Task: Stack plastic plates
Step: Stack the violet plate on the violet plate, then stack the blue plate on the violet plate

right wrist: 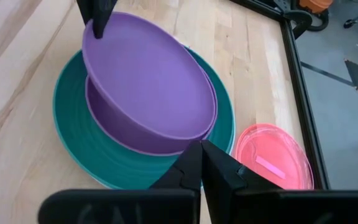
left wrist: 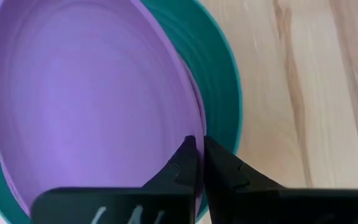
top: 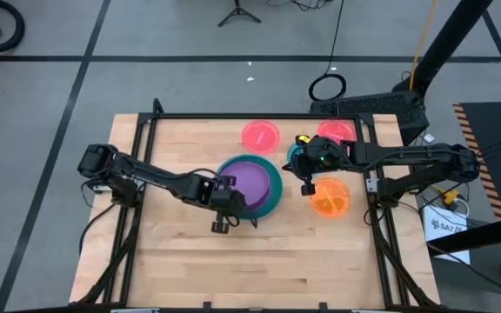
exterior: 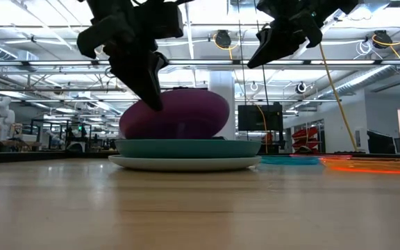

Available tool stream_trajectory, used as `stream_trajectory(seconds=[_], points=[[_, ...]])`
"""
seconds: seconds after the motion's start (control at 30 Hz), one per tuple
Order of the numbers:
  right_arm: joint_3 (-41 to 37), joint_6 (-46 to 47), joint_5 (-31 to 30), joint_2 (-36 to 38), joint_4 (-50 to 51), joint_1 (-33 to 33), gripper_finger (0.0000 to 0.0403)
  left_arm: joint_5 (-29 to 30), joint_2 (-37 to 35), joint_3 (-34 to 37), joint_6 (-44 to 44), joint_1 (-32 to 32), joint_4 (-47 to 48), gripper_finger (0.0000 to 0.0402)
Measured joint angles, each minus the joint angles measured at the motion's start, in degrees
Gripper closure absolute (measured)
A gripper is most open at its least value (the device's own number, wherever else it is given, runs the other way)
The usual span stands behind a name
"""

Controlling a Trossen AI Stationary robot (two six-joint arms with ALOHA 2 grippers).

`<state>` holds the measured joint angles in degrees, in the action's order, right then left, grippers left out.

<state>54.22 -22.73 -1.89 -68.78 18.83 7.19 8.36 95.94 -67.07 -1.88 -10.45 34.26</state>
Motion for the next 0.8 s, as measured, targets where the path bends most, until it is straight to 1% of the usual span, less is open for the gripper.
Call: stream_trajectory(seconds=[0.2,0.67,0.8], points=[[0.0,-0.05,0.0,-0.01,0.0,0.0,0.0401,0.04,0.0,0.0,-1.03,0.32,-0.33,0.0366],[0.0,-0.06,0.02,0.01,-0.02,0.01,0.0401,-0.66,0.0,0.02,0.52,0.44,-0.35,0.0354],[0.0,-0.05,0.02,-0.01,-0.02,0.0,0.0401,-2.14,0.0,0.02,1.63,1.19,-0.35,0.0323]])
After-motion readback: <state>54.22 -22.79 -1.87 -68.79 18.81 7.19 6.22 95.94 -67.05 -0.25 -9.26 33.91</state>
